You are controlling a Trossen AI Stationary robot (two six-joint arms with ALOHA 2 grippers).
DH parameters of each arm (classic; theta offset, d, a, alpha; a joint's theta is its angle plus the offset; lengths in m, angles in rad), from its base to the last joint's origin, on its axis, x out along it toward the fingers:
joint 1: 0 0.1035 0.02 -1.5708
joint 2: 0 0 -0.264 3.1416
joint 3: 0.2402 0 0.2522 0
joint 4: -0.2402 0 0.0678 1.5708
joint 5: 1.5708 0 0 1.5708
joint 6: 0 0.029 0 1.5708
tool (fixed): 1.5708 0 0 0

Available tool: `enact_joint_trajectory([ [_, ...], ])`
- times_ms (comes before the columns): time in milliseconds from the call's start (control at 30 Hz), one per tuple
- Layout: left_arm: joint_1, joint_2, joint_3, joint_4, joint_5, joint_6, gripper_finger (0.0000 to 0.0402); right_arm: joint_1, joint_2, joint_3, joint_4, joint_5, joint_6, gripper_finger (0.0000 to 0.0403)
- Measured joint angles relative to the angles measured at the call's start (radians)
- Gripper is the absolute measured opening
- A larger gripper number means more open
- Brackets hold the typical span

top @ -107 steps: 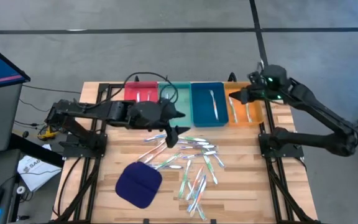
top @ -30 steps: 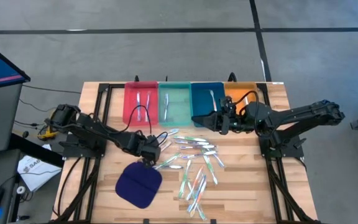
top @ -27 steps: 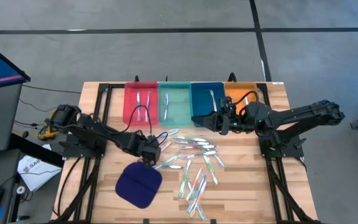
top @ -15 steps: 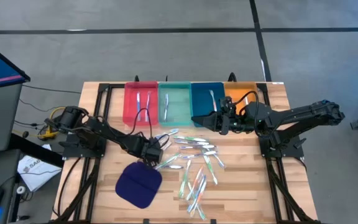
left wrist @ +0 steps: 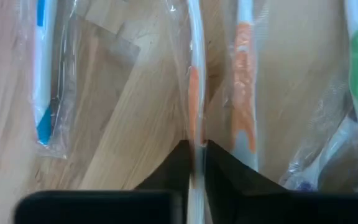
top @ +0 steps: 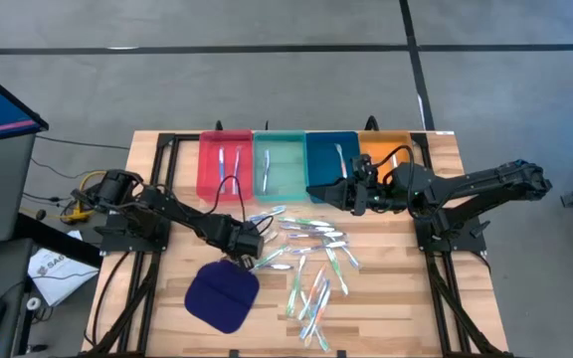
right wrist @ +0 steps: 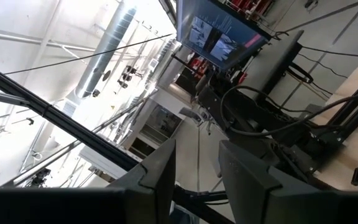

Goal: Pick & Place Toothbrushes
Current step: Put the orange toothbrush into the blue bin

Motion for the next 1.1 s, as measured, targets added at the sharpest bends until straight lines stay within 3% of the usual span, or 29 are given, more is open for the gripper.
enact_joint_trajectory([
  [167,-0.002,-0.051,-0.006,0.010,0.002,-0.003,0.0017,0.000,0.000,0.000,-0.010,0.000,-0.007,0.0118],
  [500,0.017,-0.296,-0.004,0.051,-0.026,-0.045,0.0010,0.000,0.000,0.000,-0.025,0.000,-0.051,0.0118],
  [833,0.046,-0.563,-0.002,0.329,-0.045,-0.081,0.0010,-0.009,0.000,0.000,-0.089,0.007,-0.017,0.0118],
  [1100,0.074,-0.661,-0.002,0.600,-0.010,-0.103,0.0010,-0.009,0.047,-0.001,-0.034,0.020,-0.026,0.0121],
])
